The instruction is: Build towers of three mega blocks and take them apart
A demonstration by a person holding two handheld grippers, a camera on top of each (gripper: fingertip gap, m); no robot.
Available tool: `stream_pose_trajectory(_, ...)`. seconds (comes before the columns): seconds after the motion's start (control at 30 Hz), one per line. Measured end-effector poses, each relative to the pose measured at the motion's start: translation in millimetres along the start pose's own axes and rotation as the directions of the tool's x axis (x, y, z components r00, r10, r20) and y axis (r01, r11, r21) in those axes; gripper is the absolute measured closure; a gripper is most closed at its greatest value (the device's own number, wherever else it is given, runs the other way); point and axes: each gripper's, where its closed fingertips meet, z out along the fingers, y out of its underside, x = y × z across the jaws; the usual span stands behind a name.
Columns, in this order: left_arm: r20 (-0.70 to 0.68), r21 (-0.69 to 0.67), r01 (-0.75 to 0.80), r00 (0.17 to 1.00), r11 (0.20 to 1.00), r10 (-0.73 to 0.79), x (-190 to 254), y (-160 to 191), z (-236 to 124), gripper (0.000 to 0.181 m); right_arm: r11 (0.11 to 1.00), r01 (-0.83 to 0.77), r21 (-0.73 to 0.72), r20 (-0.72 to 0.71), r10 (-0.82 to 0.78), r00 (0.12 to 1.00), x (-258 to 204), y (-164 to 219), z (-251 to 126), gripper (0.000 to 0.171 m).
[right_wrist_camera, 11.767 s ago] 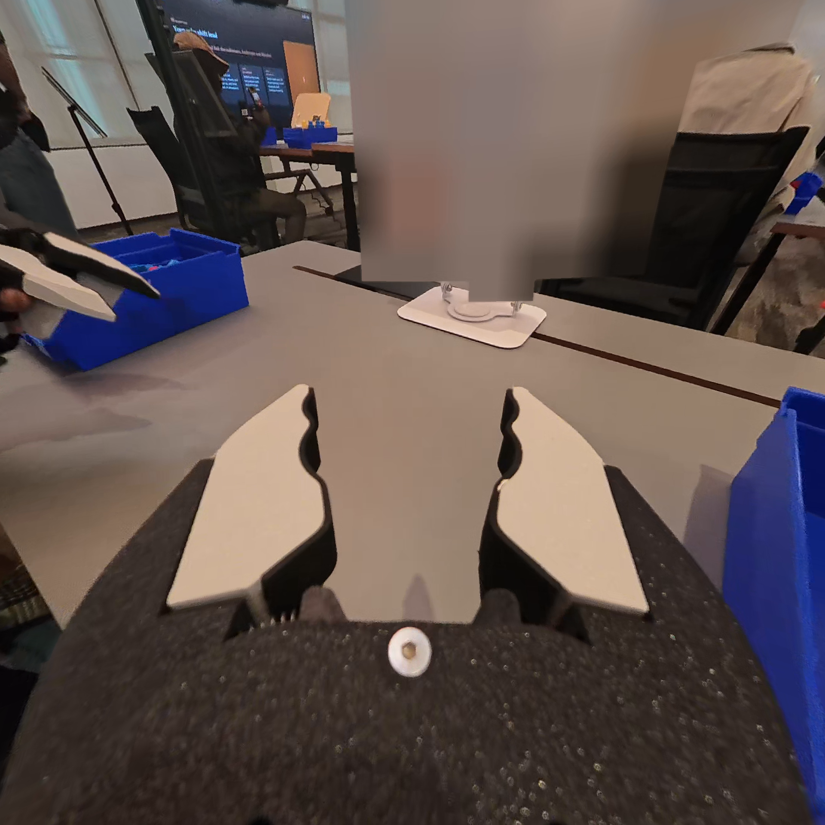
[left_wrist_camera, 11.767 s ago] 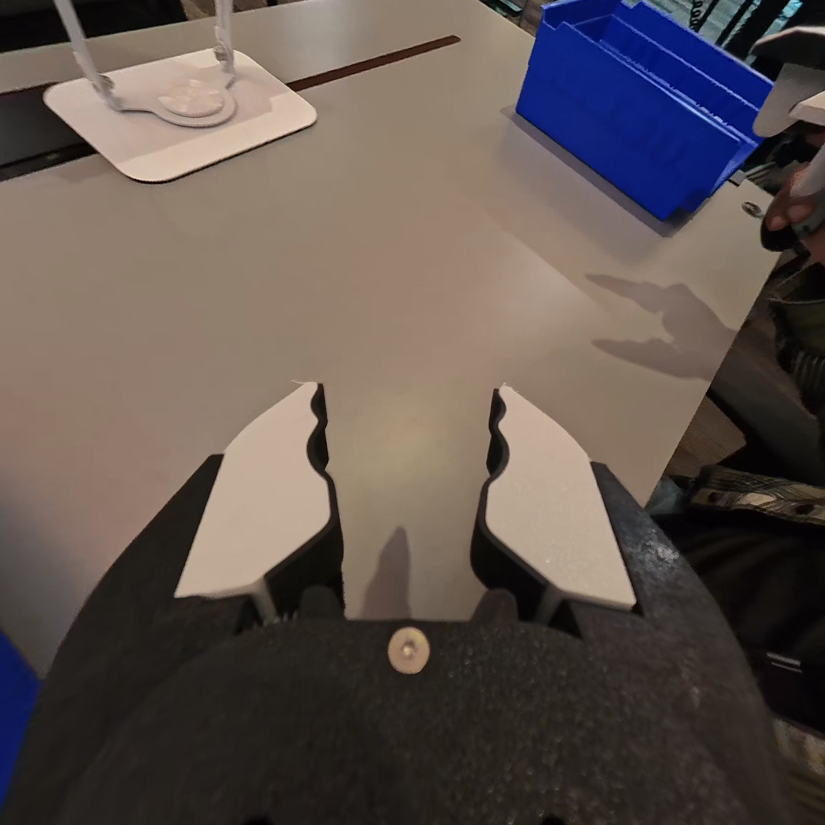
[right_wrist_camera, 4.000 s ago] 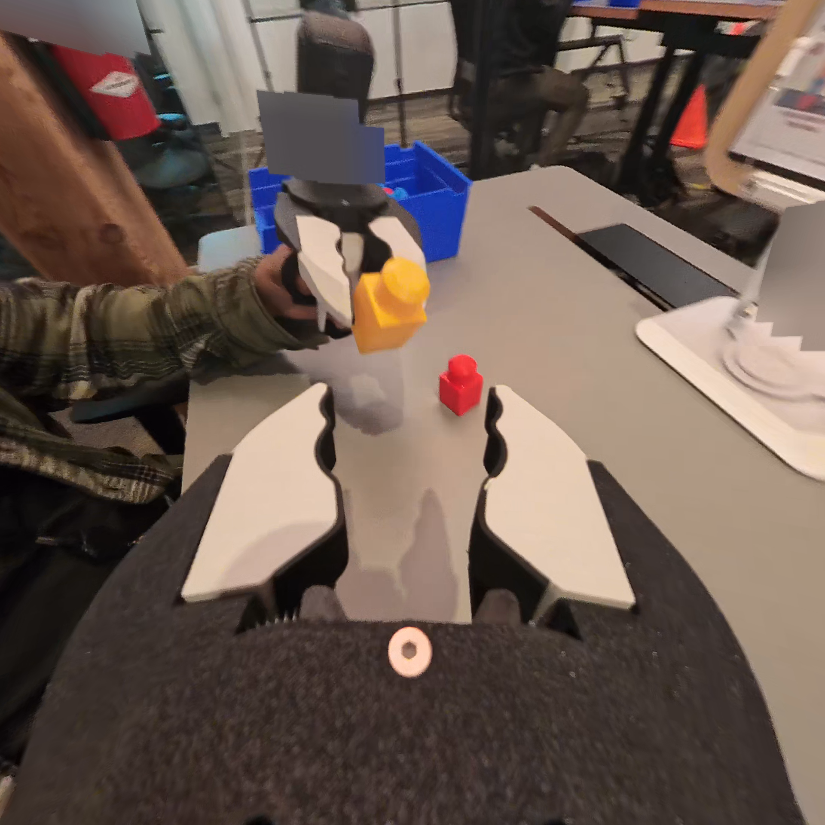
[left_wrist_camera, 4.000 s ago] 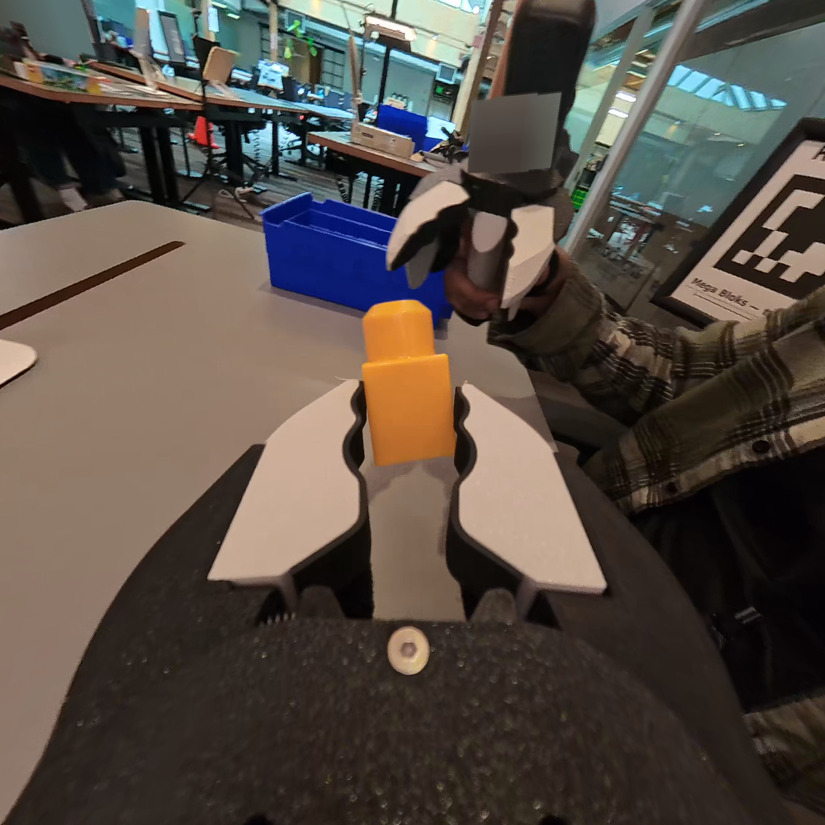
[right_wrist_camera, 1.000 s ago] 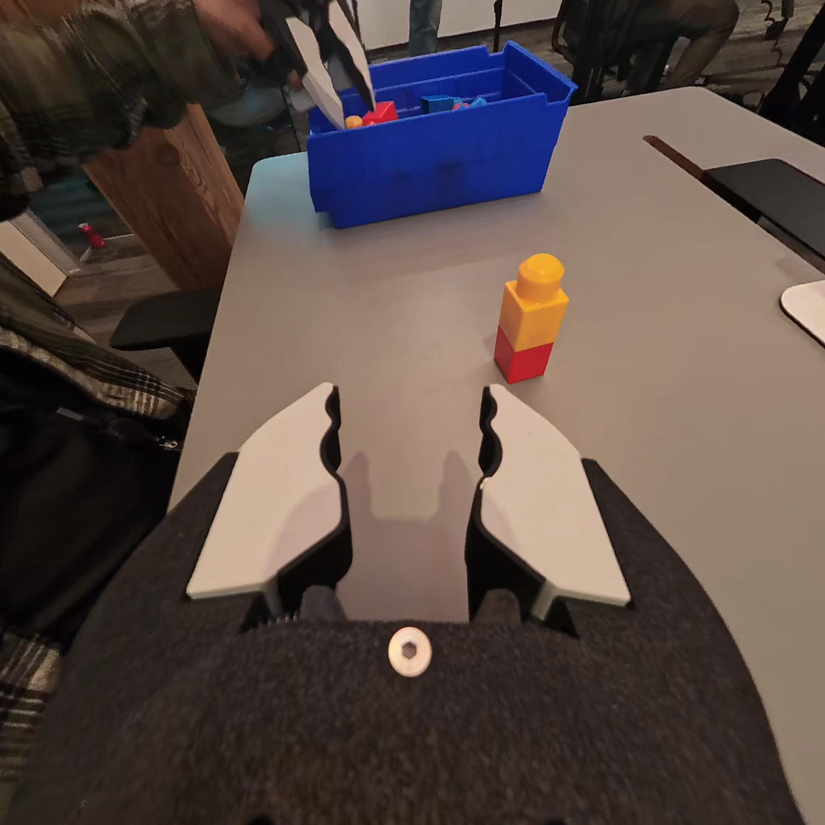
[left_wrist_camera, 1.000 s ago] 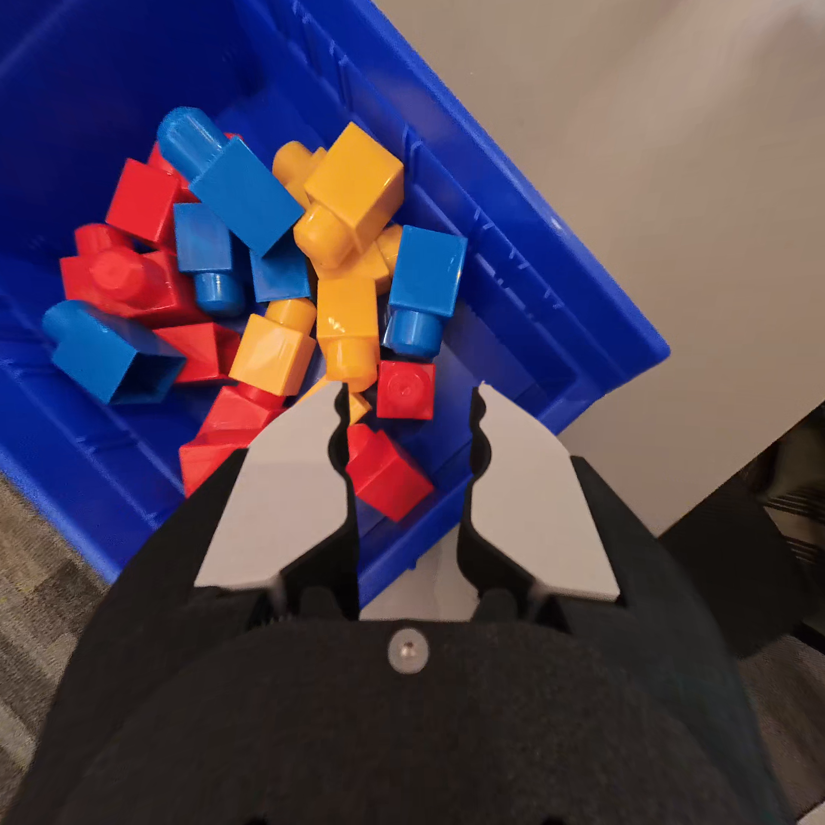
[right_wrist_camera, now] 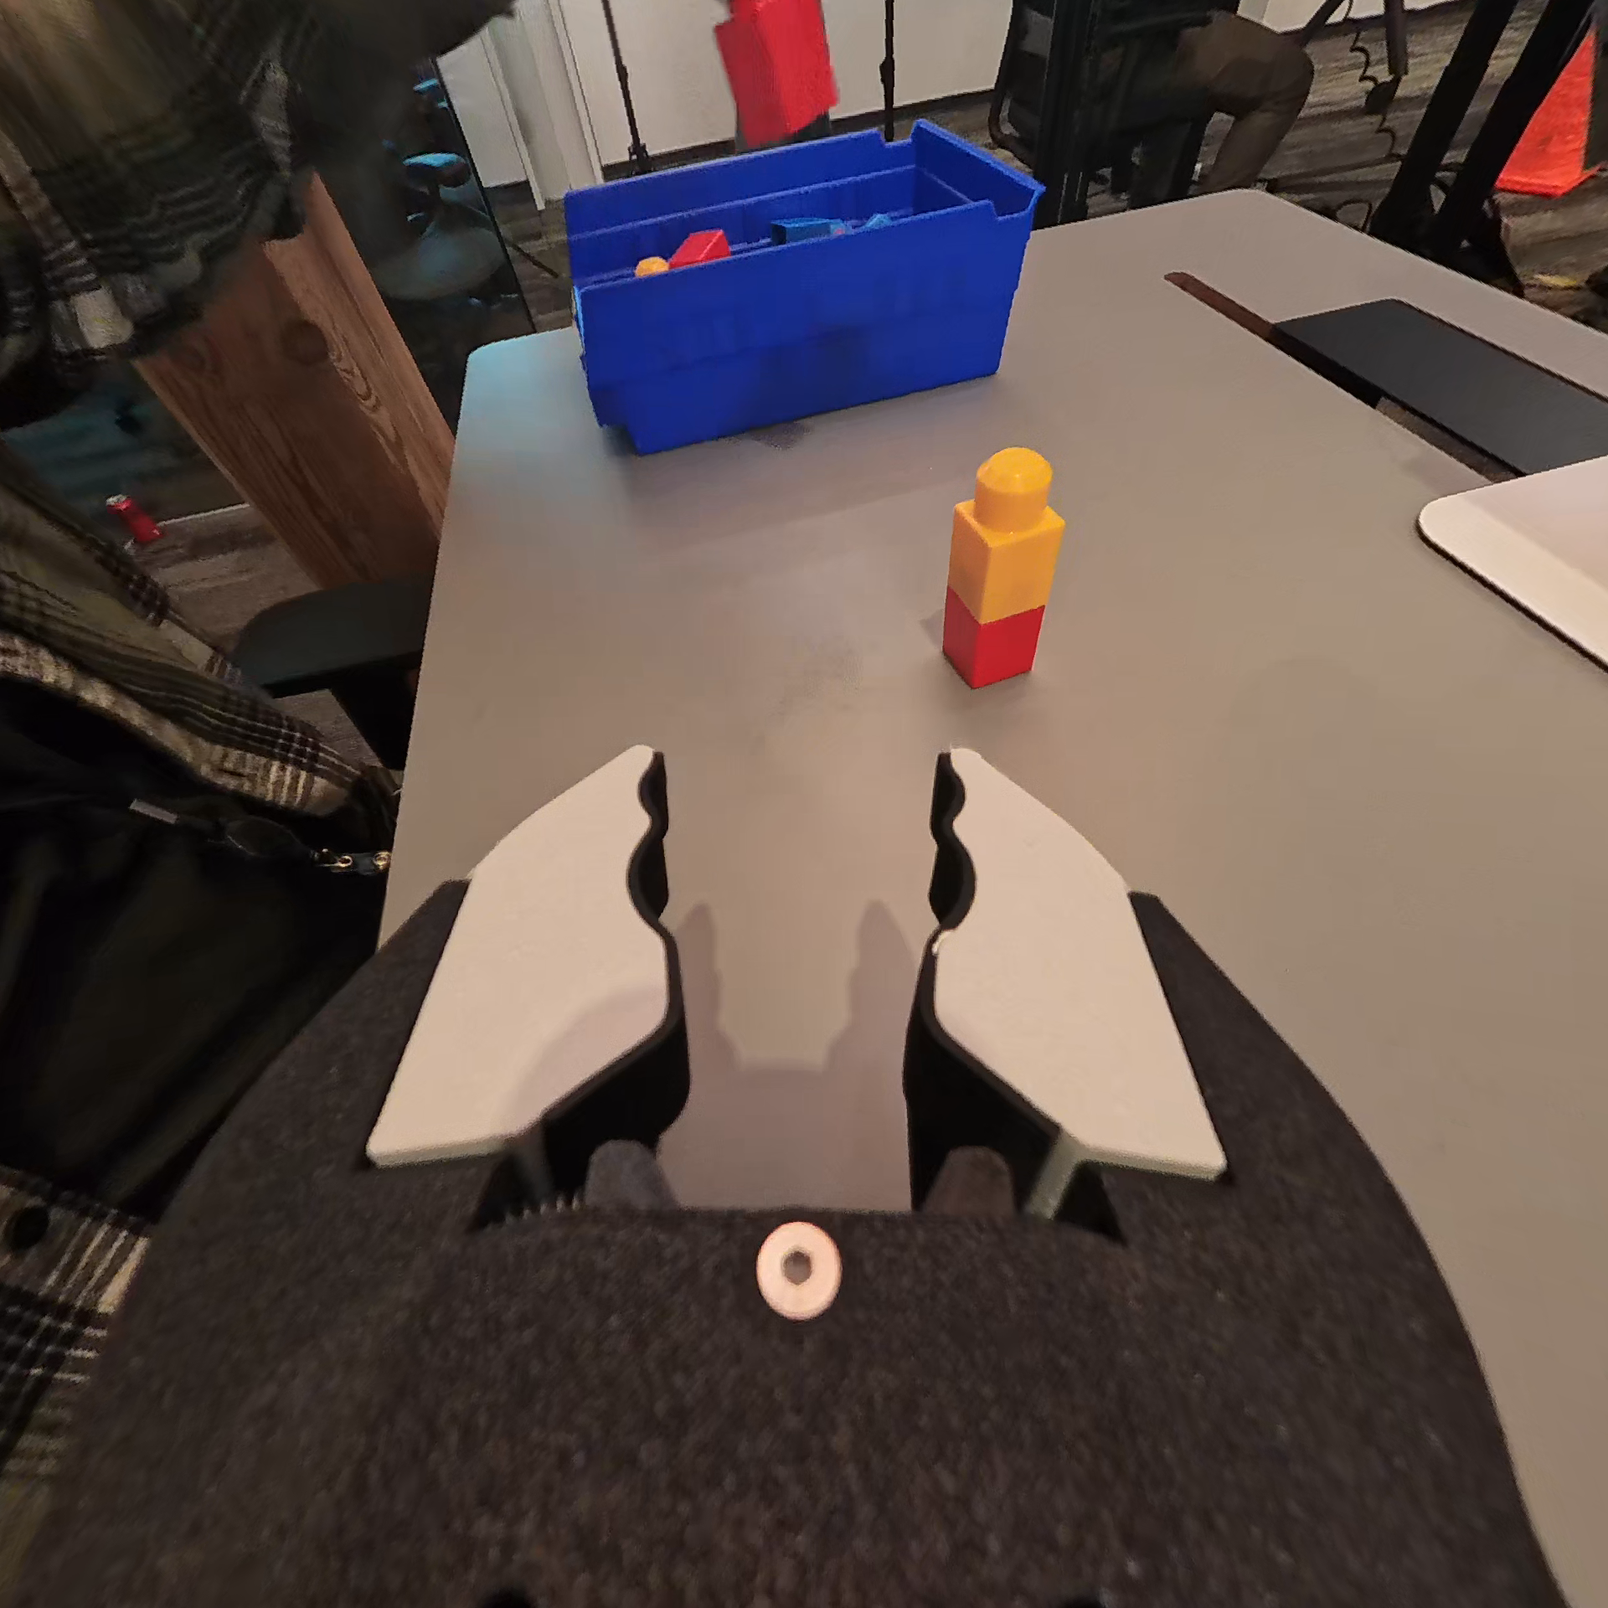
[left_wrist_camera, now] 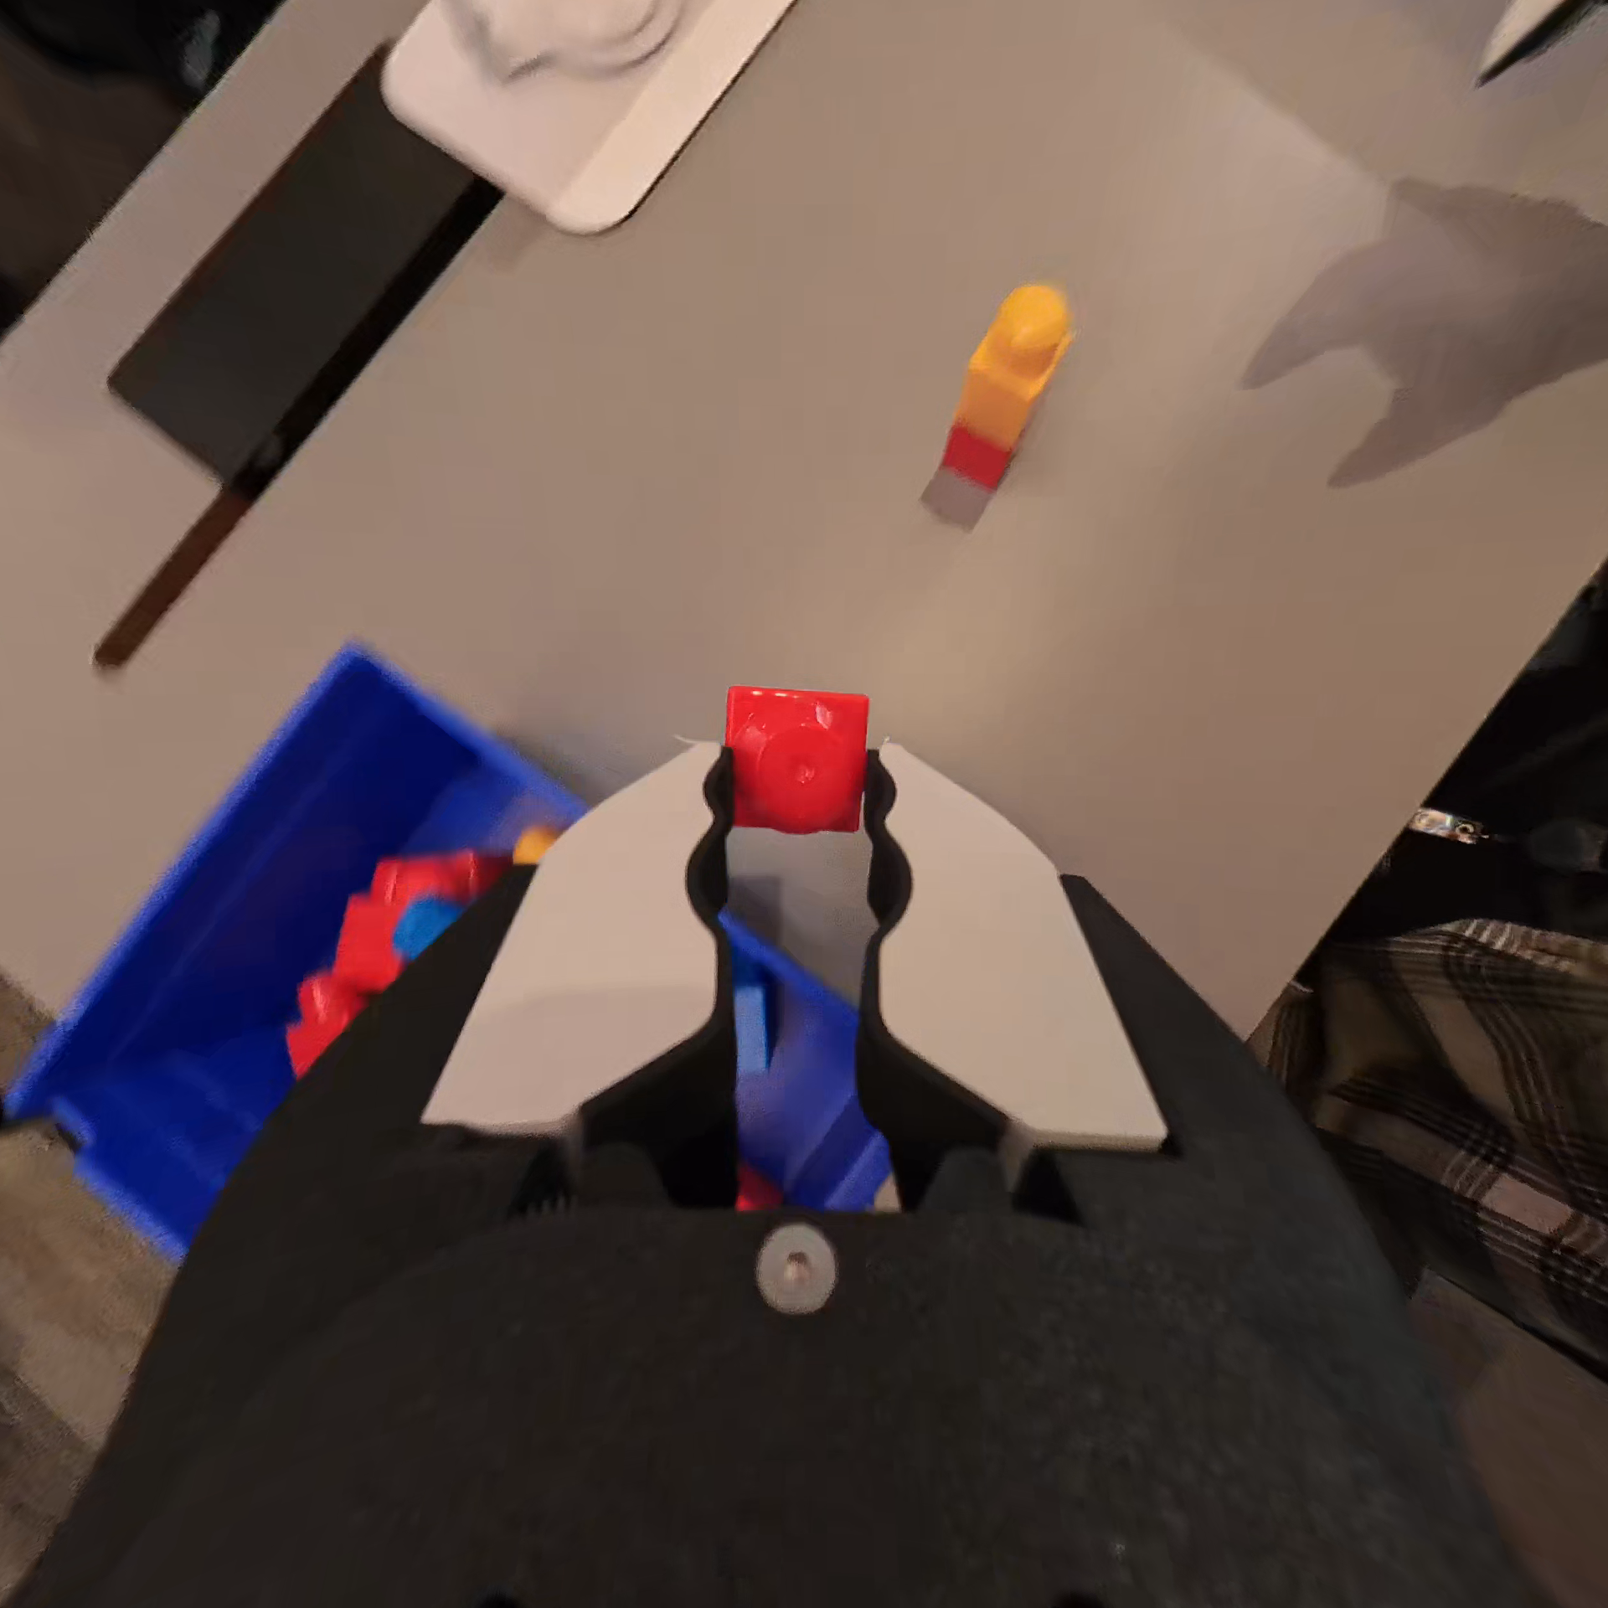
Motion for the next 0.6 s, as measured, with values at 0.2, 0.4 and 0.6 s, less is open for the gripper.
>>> stream_pose_trajectory(0.2, -0.172, -0.053, -0.179, 0.971, 0.982, 0.168, 48, -75, 70, 0.153, 1.0, 0.0, -0.017, -0.025, 0.0, 1.0, -3, 5, -14, 0.113)
stream_pose_trajectory(0.4, -0.28, -0.081, -0.265, 0.931, 0.961, 0.233, 76, -106, 116, 0.153, 1.0, -0.02, -0.01, -0.048, 0.019, 0.999, -2, 11, -28, 0.114)
stream_pose_trajectory(0.6, -0.317, -0.091, -0.3, 0.913, 0.949, 0.258, 84, -110, 141, 0.154, 0.999, -0.027, -0.016, -0.041, 0.027, 0.999, -2, 16, -29, 0.114)
